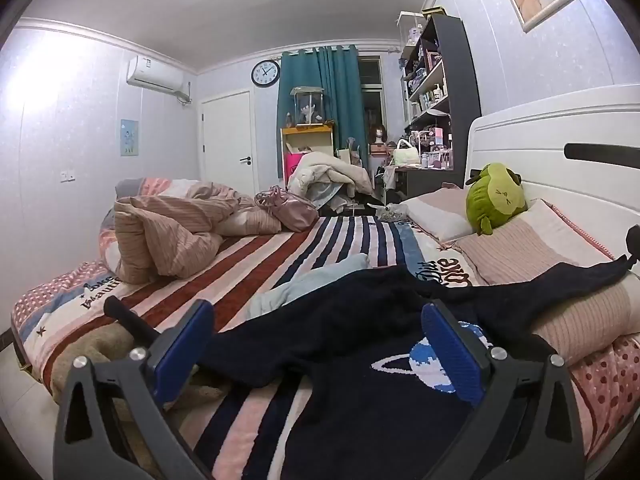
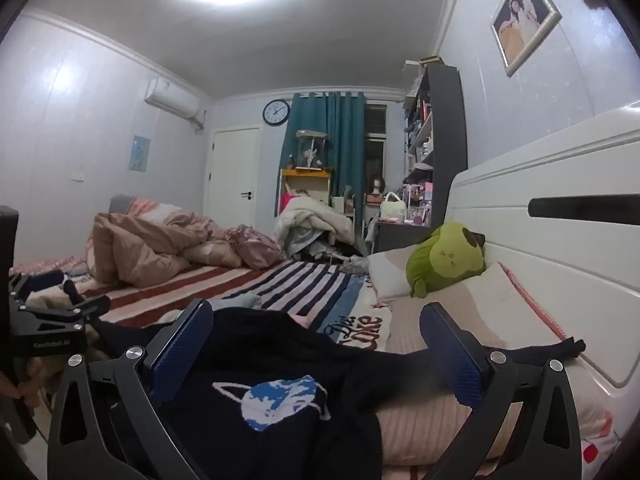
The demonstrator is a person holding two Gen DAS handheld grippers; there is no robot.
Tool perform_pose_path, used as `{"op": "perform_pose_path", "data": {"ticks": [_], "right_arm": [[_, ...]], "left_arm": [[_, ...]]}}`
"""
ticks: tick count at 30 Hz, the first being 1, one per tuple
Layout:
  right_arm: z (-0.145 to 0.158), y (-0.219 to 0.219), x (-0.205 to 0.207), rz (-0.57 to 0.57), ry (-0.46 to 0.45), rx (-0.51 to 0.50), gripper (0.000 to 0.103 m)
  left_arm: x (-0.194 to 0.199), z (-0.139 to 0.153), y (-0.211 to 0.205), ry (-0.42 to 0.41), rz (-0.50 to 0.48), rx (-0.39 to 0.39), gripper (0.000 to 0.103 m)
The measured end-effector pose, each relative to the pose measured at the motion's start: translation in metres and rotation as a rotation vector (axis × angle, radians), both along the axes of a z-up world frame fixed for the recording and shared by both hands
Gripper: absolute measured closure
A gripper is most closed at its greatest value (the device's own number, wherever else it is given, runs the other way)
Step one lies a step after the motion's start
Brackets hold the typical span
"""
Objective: Fold small clothes
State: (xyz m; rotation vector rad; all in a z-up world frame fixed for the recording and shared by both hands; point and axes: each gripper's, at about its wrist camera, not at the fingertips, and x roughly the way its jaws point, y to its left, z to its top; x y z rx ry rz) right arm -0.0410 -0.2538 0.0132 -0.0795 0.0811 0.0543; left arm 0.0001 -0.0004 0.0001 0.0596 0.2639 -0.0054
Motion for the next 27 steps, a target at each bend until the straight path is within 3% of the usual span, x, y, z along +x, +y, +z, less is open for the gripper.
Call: {"op": "perform_pose_path", "data": {"ticks": [27], "right_arm": [[-0.003,0.011,0.000,0.030,0.015,0.010,0.000]], "left_arm": [[-0.001,-0.001,0.004,-0.026,0.008,-0.014,0.001]]}}
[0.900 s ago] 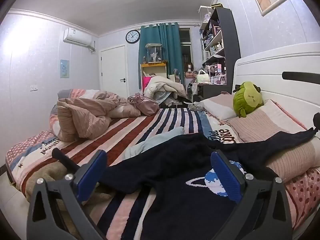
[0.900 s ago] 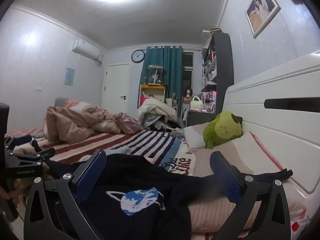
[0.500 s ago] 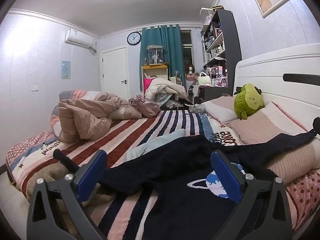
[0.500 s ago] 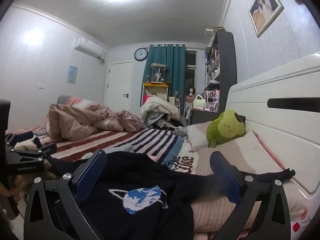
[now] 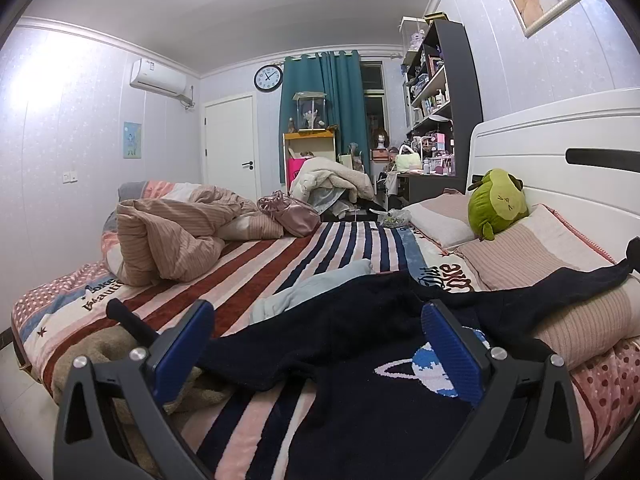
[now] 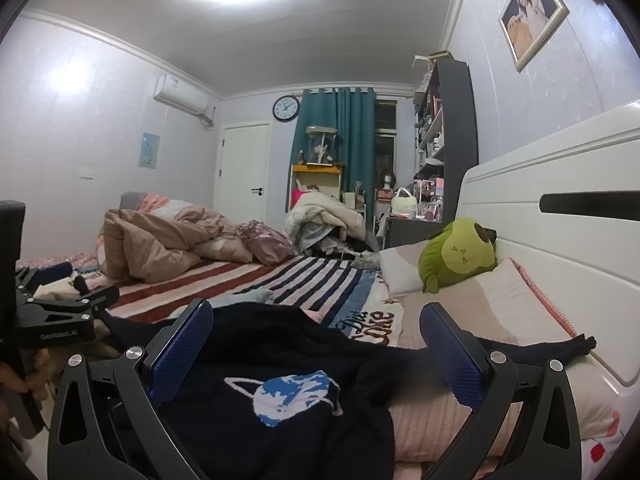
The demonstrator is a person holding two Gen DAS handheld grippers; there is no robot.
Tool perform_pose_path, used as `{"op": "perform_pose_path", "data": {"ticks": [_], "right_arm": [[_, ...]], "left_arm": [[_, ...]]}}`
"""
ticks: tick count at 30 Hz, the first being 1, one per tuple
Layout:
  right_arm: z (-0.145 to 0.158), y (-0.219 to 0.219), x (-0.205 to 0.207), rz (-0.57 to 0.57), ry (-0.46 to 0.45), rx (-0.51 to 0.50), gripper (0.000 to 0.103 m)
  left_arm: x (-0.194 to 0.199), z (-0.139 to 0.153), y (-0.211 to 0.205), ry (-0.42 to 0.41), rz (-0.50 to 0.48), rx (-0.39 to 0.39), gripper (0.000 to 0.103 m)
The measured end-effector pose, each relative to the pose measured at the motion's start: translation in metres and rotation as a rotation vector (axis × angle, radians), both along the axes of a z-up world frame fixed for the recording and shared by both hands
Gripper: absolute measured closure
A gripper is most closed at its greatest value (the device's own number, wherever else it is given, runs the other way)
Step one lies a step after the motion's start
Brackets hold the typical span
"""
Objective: Fold small clothes
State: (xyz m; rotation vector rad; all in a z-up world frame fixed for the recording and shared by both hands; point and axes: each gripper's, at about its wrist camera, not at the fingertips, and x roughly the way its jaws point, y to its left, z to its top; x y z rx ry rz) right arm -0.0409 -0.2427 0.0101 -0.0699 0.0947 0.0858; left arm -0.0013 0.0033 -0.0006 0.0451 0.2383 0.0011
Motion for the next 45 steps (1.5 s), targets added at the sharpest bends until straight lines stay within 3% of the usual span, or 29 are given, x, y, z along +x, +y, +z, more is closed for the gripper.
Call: {"op": "perform_pose_path", "data": {"ticks": [45], "right_arm": [[-0.0033,0.0018,0.0016,0.004,0.012,0.012,0.000]], "left_arm": [[0.0025,-0.0053,0.0061,0.014,0.010,-0.003,0.001]]}}
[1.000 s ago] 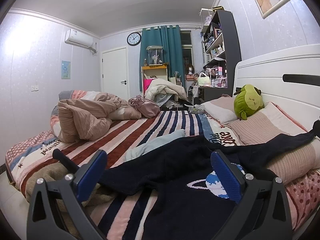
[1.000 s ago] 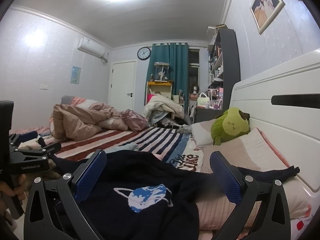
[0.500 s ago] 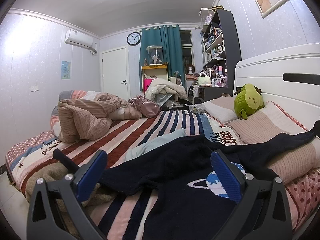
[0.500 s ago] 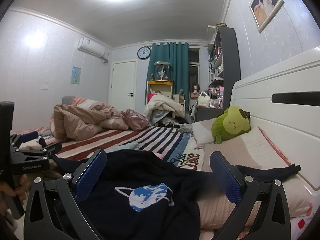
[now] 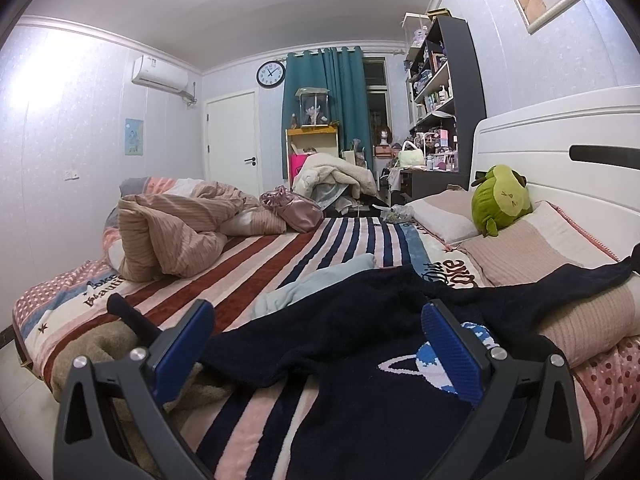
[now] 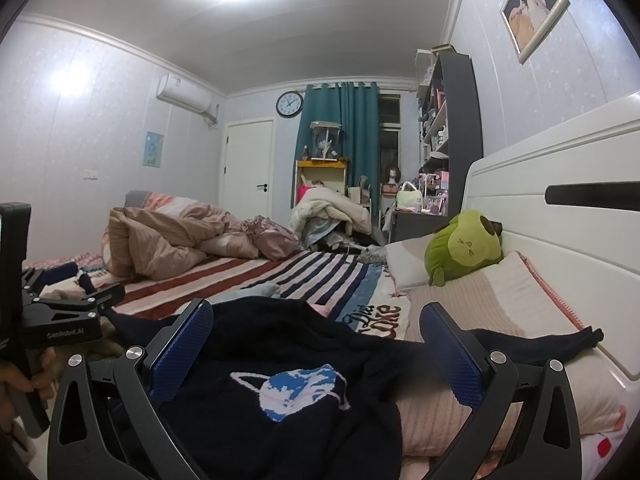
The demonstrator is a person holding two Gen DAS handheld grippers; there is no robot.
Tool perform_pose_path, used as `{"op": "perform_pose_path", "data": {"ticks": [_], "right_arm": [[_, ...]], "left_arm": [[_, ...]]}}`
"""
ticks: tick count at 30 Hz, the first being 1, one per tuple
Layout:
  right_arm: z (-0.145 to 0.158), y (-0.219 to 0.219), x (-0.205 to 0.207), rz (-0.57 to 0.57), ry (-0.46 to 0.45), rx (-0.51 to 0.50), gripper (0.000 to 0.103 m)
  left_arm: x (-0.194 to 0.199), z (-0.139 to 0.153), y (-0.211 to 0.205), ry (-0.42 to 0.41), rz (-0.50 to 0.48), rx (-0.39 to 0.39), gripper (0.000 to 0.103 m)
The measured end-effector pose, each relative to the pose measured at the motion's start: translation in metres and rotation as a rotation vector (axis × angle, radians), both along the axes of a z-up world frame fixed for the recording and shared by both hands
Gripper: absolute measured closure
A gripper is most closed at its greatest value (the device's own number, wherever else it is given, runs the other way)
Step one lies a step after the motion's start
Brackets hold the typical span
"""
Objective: Fold small clothes
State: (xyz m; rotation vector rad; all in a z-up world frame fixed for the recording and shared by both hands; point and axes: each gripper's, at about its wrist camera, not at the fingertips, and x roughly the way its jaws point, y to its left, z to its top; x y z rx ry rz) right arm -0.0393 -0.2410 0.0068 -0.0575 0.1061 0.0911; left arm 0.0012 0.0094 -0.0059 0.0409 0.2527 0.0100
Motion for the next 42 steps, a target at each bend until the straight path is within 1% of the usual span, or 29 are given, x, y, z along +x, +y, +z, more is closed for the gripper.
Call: {"op": "perform_pose_path", "data": {"ticks": [9,13,15,18,20,21,22,24,26,27,28,29,30,32,33,35,37,38,39,41,42], "right_arm": [[-0.011,0.018,-0.002,-0.005,0.041,-0.017,0.000],[-0.017,0.017,0.010,-0.003,0.063,-0.017,0.000],[-0.021,0.019,0.013,-0.007,0.064,-0.006,0.000],[-0.025,0.015,0.025,0.001,0.031,0.006,0.000],[-0.030,0.017,0.031,0.001,0.009,0.002,0.000],[-0.031,0.018,0.036,0.002,0.007,-0.001,0.000],[-0.035,0.022,0.040,0.004,0.011,-0.006,0.000],[-0.037,0.022,0.051,0.019,0.029,-0.011,0.000],[-0.042,0.024,0.062,0.050,0.059,-0.007,0.000],[-0.044,0.025,0.068,0.066,0.074,-0.005,0.000],[-0.047,0.028,0.071,0.077,0.085,-0.006,0.000],[-0.047,0.027,0.076,0.087,0.094,-0.008,0.000],[-0.051,0.029,0.083,0.101,0.104,-0.012,0.000],[-0.055,0.036,0.090,0.131,0.120,-0.021,0.000],[-0.058,0.039,0.095,0.146,0.133,-0.025,0.000],[-0.064,0.046,0.105,0.167,0.161,-0.033,0.000],[-0.068,0.052,0.112,0.186,0.179,-0.043,0.000],[-0.069,0.053,0.114,0.191,0.181,-0.047,0.000],[-0.071,0.055,0.115,0.196,0.182,-0.050,0.000],[-0.072,0.057,0.118,0.202,0.184,-0.053,0.000],[-0.073,0.057,0.120,0.205,0.186,-0.052,0.000]], "left_arm": [[0.006,-0.002,0.003,0.016,0.032,0.020,0.001],[0.013,-0.006,0.012,0.026,0.070,0.031,0.001],[0.018,-0.010,0.019,0.030,0.099,0.051,0.001],[0.027,-0.016,0.036,0.045,0.154,0.094,0.001],[0.034,-0.018,0.058,0.059,0.209,0.119,0.001],[0.037,-0.019,0.071,0.065,0.225,0.120,0.001],[0.039,-0.019,0.087,0.073,0.236,0.109,0.001],[0.045,-0.018,0.131,0.085,0.228,0.024,0.001],[0.055,-0.020,0.179,0.121,0.216,-0.130,0.001],[0.062,-0.024,0.202,0.157,0.222,-0.209,0.001],[0.069,-0.029,0.220,0.191,0.232,-0.258,0.001],[0.077,-0.034,0.234,0.219,0.242,-0.280,0.001],[0.083,-0.040,0.244,0.232,0.258,-0.268,0.001],[0.096,-0.049,0.254,0.256,0.298,-0.218,0.001],[0.103,-0.054,0.257,0.272,0.301,-0.212,0.001],[0.120,-0.063,0.266,0.313,0.302,-0.232,0.002],[0.136,-0.069,0.274,0.361,0.294,-0.263,0.006],[0.146,-0.072,0.278,0.394,0.284,-0.282,0.010],[0.154,-0.072,0.277,0.422,0.266,-0.292,0.013],[0.170,-0.072,0.273,0.491,0.203,-0.327,0.013],[0.181,-0.076,0.272,0.529,0.198,-0.334,0.013]]}}
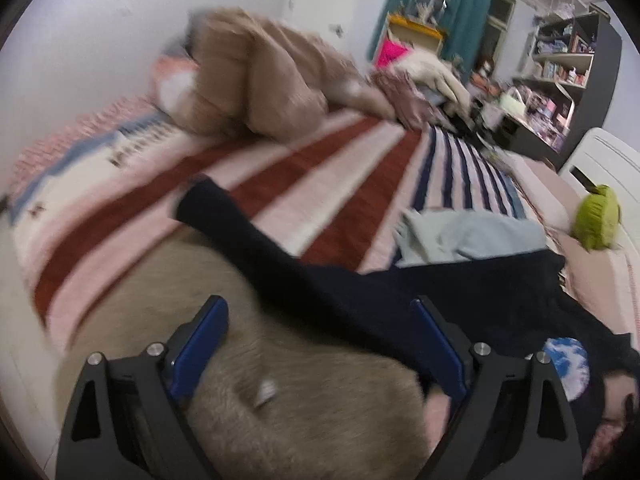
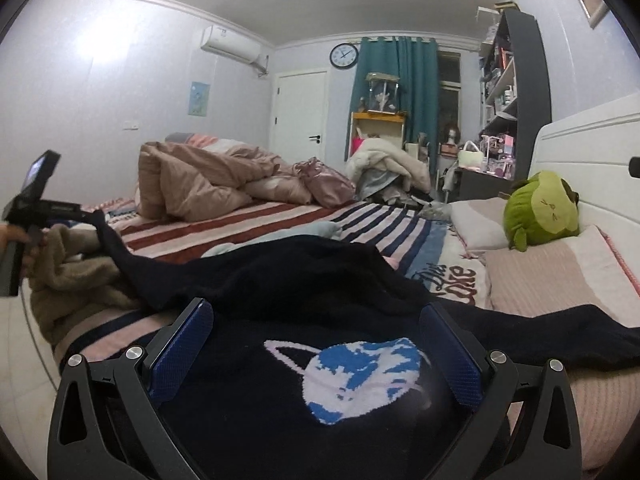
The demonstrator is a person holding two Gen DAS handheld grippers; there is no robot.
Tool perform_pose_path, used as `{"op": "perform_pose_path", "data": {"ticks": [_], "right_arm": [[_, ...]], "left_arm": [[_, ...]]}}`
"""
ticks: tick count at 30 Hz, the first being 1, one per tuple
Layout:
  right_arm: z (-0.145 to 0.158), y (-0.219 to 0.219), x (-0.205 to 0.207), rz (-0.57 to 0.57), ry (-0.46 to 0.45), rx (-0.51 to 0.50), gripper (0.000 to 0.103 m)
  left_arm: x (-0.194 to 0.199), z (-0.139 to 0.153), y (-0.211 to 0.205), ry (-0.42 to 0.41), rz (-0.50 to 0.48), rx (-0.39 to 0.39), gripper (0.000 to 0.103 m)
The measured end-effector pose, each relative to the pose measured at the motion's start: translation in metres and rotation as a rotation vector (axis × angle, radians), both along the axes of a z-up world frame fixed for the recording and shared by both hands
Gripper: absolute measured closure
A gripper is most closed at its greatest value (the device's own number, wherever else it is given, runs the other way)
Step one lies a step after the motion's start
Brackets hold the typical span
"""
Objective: Fold small clothes
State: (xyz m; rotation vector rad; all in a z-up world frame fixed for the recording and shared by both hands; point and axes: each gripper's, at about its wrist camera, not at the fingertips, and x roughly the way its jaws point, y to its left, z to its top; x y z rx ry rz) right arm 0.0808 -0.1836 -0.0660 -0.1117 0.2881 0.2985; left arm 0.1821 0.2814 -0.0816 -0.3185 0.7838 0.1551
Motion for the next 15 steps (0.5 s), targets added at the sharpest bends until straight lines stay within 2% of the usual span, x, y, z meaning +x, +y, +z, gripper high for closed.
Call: {"op": "perform_pose_path", "data": {"ticks": [2,5,8,12,15], "right_arm": [[-0.001,0.000,0.003,0.004,0.006,0.009,0.000],[-0.007,-0.003,0.010,0.008,0.021,0.040,0.000],[-0.011,-0.007,0.012,0.010,0.031,0.068,0.000],[-0.016,-0.012,0.013,0.006,0.041,0.089,0.000],[-0.018,-0.017,0.012,-0.003,0.046,0.098,0.000]], "left_arm": [[0.019,-0.007,-0.005,0.059,-0.021,0.005,0.015],[0.042,-0.024,-0.008,0.156,-0.009,0.011,0.034],[0.052,-0.036,-0.010,0.194,0.003,0.029,0.053],[0.053,-0.032,-0.020,0.167,0.013,0.080,0.091],[0.041,-0.013,-0.034,0.060,-0.008,0.096,0.097]]}}
